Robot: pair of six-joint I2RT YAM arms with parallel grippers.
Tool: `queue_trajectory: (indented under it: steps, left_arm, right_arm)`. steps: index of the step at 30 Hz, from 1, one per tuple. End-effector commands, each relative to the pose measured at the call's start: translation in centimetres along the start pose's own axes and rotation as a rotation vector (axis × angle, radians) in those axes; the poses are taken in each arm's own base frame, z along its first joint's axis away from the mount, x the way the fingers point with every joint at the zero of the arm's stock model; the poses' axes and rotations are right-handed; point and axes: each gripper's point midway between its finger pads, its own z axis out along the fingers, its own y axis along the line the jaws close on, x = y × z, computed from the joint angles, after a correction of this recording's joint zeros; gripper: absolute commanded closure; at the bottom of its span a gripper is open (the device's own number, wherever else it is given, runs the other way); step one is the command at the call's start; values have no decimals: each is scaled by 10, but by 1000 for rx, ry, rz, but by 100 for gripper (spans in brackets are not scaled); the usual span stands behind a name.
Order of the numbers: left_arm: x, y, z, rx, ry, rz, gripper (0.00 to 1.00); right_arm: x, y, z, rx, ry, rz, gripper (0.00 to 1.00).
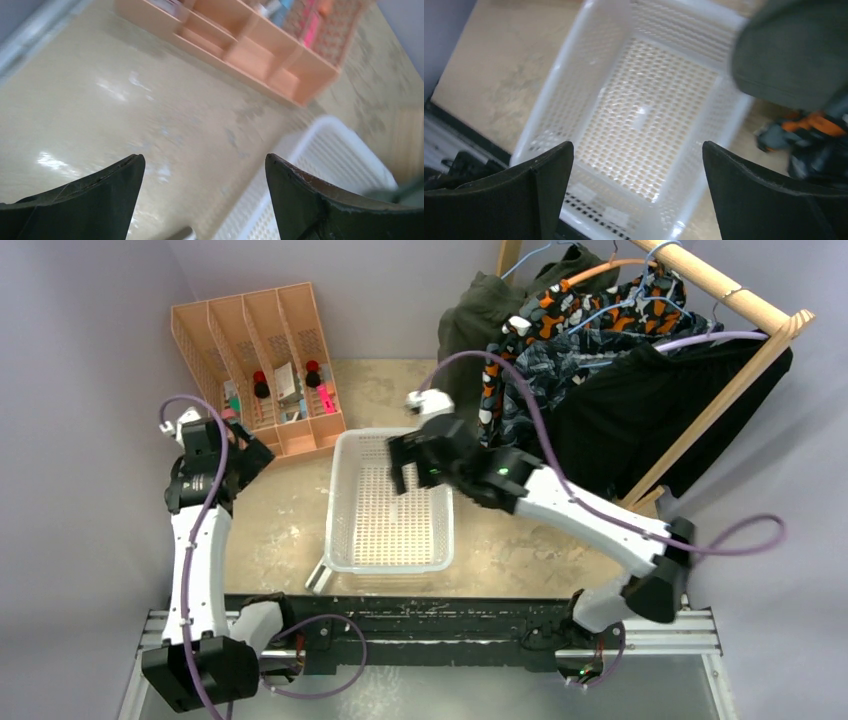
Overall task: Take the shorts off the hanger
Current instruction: Move the basket to the center of the board.
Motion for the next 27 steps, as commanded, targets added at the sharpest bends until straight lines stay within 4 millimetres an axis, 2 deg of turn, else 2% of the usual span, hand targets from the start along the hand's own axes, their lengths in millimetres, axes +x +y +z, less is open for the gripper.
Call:
queue_trajectory:
  steps: [1,3,6,11,13,16,17,22,27]
  left_arm:
    - [43,-54,-25,230,139,81,10]
    - [63,-62,-35,255,182,118,10]
    - [87,-78,-49,331,252,136,10]
    - [92,-105,-75,436,260,173,10]
    - [99,-111,-81,458,284,202,10]
    - [106,-105,-84,432,300,241,11]
    - [107,-103,-84,429,299,246,11]
    - [106,-92,-82,395,279,261,11]
    - [85,-79,-80,310,184,243,11]
  right_arm:
    - [37,-82,-2,159,48,179,1]
    - [53,-80,-1,101,64,215,0]
    - [65,-80,6,55,71,271,0]
    - [83,-80,32,43,141,310,1]
    - [92,-74,47,23,179,303,1]
    - [91,-69,66,4,182,255,1]
    - [96,-67,70,3,203,243,1]
    - [108,-49,84,8,237,118,1]
    - [106,-17,100,-43,238,49,1]
